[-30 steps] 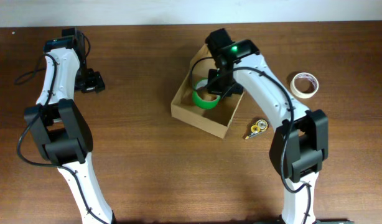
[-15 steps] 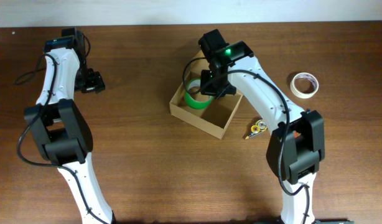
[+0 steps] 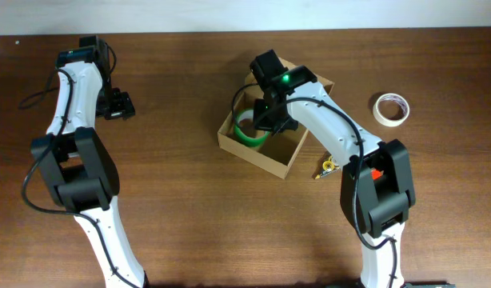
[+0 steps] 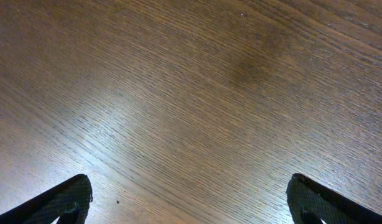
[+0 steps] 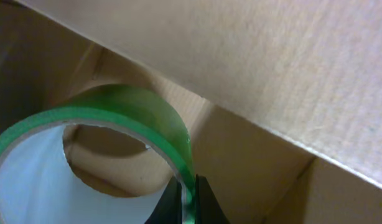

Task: Pack container
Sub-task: 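Lower the green tape into the box and open the right gripper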

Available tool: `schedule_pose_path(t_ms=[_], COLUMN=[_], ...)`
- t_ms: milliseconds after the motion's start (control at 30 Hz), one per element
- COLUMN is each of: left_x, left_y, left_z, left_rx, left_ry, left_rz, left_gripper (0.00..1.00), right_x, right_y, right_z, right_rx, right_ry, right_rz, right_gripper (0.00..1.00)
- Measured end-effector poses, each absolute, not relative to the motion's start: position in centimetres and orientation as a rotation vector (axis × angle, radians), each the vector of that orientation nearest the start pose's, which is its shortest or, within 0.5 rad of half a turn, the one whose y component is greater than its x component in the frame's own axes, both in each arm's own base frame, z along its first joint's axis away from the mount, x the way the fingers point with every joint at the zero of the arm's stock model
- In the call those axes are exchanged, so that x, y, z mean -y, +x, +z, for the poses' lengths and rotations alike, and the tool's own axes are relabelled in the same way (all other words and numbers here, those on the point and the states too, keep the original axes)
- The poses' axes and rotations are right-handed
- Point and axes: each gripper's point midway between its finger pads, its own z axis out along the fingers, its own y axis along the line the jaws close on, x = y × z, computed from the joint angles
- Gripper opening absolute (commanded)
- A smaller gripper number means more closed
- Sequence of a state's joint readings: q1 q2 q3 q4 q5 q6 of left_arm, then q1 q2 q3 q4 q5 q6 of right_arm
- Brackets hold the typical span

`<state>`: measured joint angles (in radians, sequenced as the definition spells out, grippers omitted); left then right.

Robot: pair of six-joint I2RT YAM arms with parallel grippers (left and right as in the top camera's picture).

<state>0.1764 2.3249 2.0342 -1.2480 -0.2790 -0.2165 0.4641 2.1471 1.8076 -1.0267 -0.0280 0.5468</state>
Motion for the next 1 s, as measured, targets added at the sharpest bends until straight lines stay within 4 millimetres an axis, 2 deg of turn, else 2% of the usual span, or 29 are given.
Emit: schedule_pose_path(t_ms=[467,600,867,1000], left_x=[-12.7,-12.7,-12.7,-12.7], left_y=[44.5,44.5,44.5,44.5], left_z=[5.4,5.4,5.4,5.4], left_rx=[-3.014,-3.014,-3.014,-3.014], left_ry=[-0.607,-0.607,-0.606,-0.606], left_rz=[0.431,0.431,0.431,0.431], left_gripper=[1.0,1.0,1.0,1.0], right_x=[-21.6,-21.6,-21.6,-21.5], right_y=[41.9,42.0,42.1,42.1], right_z=[5.2,5.2,5.2,5.2], right_rx=[-2.932,-2.928,-2.925,-2.923], right_ry=[0.12,0.131,0.102,0.032], right_rz=[0.211,0.211,0.207,0.197], right_gripper=[0.04,0.29,0.31,0.31])
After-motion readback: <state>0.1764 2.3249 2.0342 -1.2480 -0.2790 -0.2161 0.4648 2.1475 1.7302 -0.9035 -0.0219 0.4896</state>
